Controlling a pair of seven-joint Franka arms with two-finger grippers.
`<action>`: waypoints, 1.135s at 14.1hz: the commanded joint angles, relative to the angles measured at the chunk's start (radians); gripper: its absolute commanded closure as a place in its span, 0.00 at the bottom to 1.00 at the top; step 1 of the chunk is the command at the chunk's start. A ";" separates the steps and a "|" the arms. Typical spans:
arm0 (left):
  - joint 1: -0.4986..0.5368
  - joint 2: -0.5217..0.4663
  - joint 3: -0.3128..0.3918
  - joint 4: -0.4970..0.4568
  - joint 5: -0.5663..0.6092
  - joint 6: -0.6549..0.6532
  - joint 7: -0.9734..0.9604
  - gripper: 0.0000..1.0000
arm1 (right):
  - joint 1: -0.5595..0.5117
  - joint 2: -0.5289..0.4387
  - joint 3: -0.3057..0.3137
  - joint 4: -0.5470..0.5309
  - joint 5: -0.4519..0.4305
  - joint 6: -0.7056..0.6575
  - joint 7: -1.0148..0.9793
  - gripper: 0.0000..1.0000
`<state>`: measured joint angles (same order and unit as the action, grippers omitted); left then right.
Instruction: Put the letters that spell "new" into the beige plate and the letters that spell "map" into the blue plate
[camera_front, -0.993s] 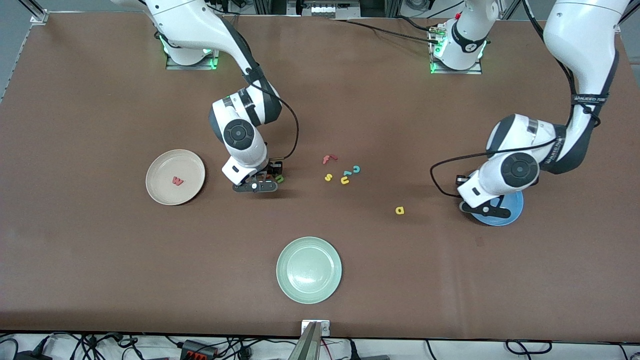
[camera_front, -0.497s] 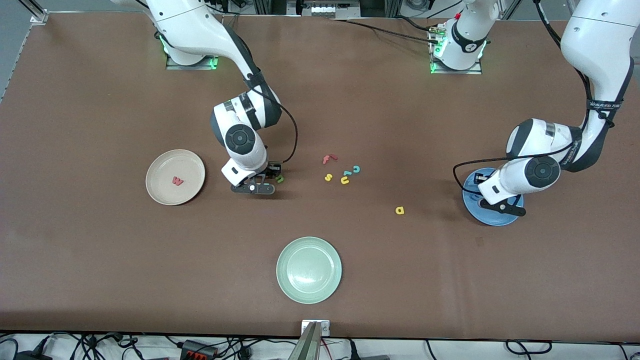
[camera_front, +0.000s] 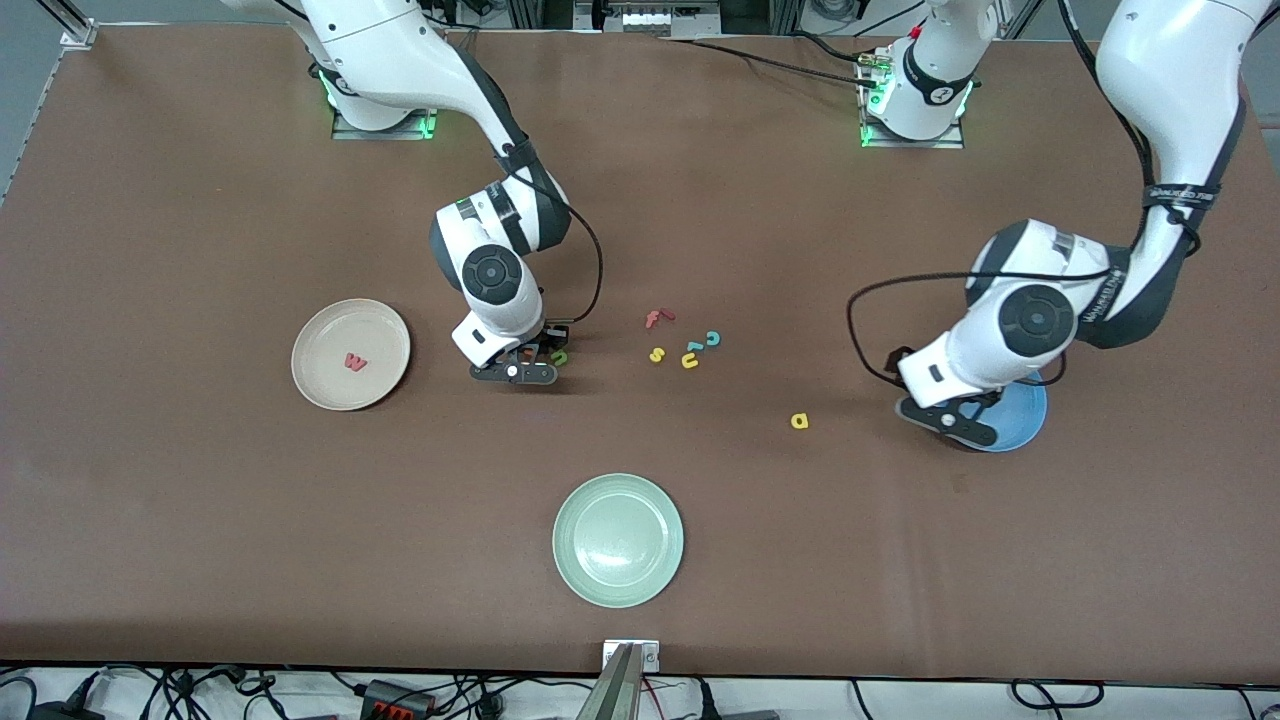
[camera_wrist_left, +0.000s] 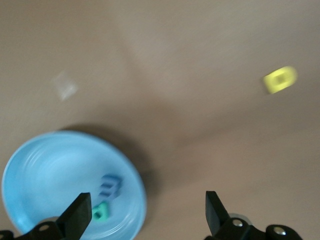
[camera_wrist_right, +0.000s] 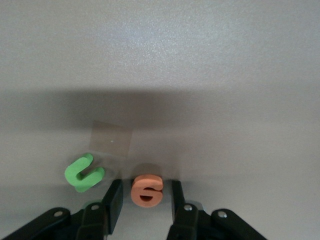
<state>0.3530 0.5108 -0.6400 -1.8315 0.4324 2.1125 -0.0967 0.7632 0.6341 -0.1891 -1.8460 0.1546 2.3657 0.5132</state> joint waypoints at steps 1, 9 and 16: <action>-0.071 0.089 -0.009 0.096 0.020 -0.022 -0.090 0.00 | -0.005 -0.002 -0.004 0.001 0.016 -0.014 -0.004 0.62; -0.221 0.255 0.059 0.202 0.025 0.135 -0.400 0.00 | -0.054 -0.103 -0.013 0.016 0.014 -0.133 -0.034 0.84; -0.332 0.313 0.158 0.201 0.049 0.228 -0.574 0.07 | -0.243 -0.191 -0.111 -0.062 -0.003 -0.326 -0.352 0.84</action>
<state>0.0466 0.8053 -0.5154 -1.6599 0.4525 2.3057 -0.6400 0.5454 0.4524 -0.2902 -1.8453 0.1524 2.0353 0.2263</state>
